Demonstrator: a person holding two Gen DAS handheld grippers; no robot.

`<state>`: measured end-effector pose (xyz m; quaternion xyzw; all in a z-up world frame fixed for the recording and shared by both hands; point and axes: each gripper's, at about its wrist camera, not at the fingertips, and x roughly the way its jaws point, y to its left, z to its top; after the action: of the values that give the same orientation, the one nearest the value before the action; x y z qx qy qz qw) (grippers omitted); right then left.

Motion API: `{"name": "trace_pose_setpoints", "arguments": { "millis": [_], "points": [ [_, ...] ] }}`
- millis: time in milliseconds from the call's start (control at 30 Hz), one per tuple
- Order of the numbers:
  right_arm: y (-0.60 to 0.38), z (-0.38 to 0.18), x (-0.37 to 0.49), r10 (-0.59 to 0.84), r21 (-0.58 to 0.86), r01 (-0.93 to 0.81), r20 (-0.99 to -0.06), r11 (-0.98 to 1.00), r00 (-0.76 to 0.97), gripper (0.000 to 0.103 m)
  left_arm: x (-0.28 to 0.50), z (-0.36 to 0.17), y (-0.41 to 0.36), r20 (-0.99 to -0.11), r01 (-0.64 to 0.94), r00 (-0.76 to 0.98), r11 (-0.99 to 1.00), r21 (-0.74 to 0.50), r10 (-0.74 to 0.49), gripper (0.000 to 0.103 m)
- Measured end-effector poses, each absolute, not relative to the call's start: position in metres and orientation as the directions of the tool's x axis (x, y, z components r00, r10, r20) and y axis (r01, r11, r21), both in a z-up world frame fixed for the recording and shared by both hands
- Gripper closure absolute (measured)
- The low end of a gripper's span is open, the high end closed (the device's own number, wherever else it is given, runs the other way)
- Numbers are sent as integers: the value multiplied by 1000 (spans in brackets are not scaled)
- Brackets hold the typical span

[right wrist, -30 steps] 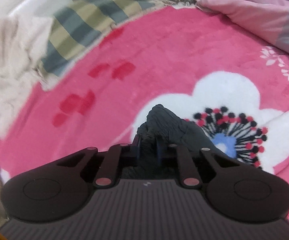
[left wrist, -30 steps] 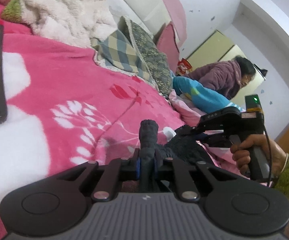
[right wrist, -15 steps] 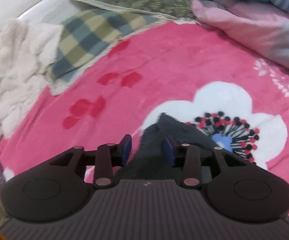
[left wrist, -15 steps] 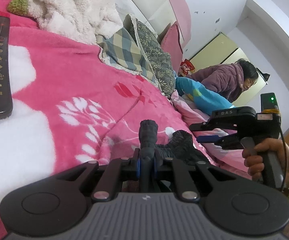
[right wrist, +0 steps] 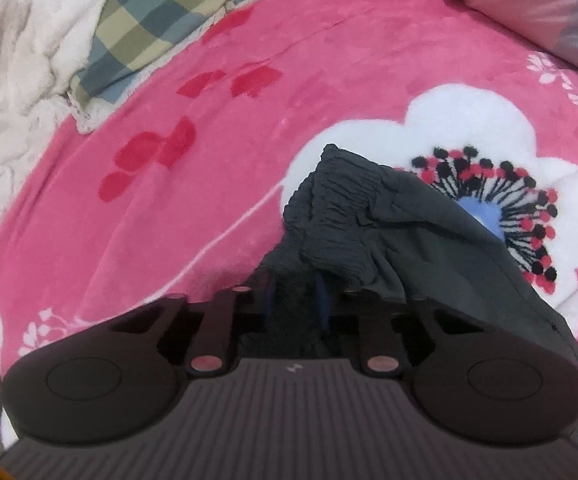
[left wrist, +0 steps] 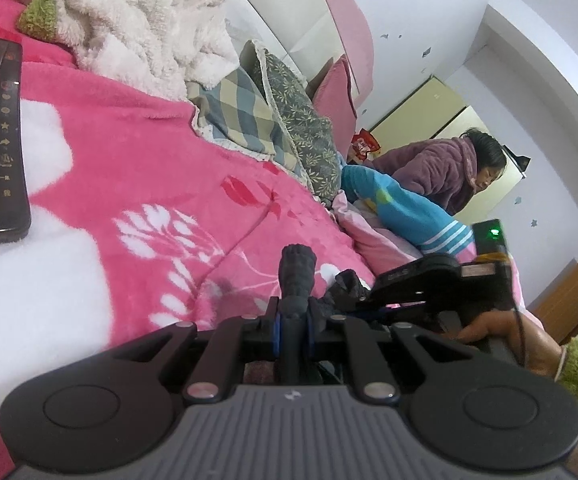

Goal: Fold clothes

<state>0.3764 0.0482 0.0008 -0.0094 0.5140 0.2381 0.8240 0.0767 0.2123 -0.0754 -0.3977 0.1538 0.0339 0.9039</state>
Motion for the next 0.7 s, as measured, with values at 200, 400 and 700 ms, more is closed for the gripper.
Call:
{"name": "trace_pose_setpoints", "arguments": {
  "millis": [200,400,700],
  "points": [
    [38,21,368,492,335,-408,-782,849,382,97,73,-75,213,-290,-185,956,673,-716,-47,91],
    [48,16,373,535,378,-414,-751,828,386,97,67,-74,215,-259,-182,966,658,-731,-19,91],
    [46,-31,389,604,501,-341,-696,796,389,95,69,-76,218,-276,-203,961,652,-730,-10,91]
  ]
}}
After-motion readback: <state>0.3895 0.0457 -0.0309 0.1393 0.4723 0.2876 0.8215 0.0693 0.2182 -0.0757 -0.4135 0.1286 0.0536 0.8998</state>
